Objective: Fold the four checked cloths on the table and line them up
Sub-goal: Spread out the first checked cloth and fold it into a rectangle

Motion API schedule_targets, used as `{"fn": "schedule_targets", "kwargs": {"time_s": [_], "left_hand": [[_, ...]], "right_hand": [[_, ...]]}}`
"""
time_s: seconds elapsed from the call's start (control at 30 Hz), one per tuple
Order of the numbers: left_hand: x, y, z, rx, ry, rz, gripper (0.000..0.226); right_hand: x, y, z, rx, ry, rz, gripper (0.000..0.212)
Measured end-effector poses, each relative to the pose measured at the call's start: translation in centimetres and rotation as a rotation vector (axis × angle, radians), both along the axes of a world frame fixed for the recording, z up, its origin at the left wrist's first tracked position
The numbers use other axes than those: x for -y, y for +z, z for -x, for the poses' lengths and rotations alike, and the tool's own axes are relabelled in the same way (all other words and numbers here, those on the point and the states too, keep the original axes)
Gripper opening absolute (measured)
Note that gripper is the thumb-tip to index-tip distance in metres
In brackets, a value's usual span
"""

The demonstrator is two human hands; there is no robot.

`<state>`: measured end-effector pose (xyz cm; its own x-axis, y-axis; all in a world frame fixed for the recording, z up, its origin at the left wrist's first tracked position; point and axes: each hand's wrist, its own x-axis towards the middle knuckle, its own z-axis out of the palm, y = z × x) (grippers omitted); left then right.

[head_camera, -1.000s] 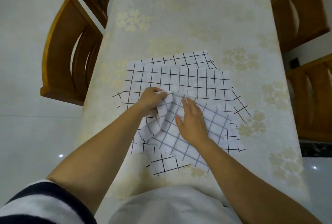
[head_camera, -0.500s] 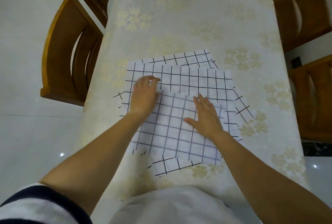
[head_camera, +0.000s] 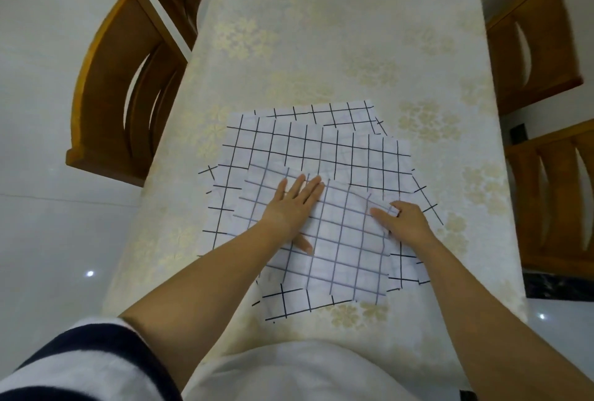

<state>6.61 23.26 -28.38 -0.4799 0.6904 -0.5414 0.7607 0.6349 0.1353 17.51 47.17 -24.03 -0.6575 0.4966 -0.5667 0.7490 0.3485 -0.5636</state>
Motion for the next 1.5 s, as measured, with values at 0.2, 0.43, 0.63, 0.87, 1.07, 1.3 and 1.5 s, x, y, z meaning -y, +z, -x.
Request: {"fn": "schedule_targets", "kwargs": {"time_s": [0.2,0.43,0.63,0.87,1.07,1.3,1.5], "left_hand": [[-0.9,-0.3,-1.3,-0.067,0.062,0.032,0.155],[-1.4,1.4,-2.2,-0.031,0.094,-0.008,0.141],[-2.0,1.4,-3.3,0.045,0.116,0.013,0.138],[-2.9,1.7,-2.9,0.056,0.168,0.096,0.154],[-4.6,2.4,-2.7,0.097,0.220,0.130,0.166],[1.5,2.6,-2.7,0.141,0.355,-0.431,0.104],[8.5,4.5,-2.4,0.210,1.007,-0.901,0.040]], "right_hand": [[4.2,-0.7,-4.9,-0.006,-0.196,0.066,0.026],[3.3,0.4,-5.4,-0.052,-0.314,-0.039,0.029],[4.2,3.9,-5.4,-0.163,-0.364,-0.071,0.037],[5.4,5.4,-6.0,-0.200,-0.214,-0.162,0.034],[7.3,7.0,-3.8,-0.235,-0.122,-0.140,0.047],[12.6,7.7,-0.7,-0.419,0.008,-0.188,0.043],[19.3,6.4,3.2,-0.306,0.364,0.089,0.074]]}}
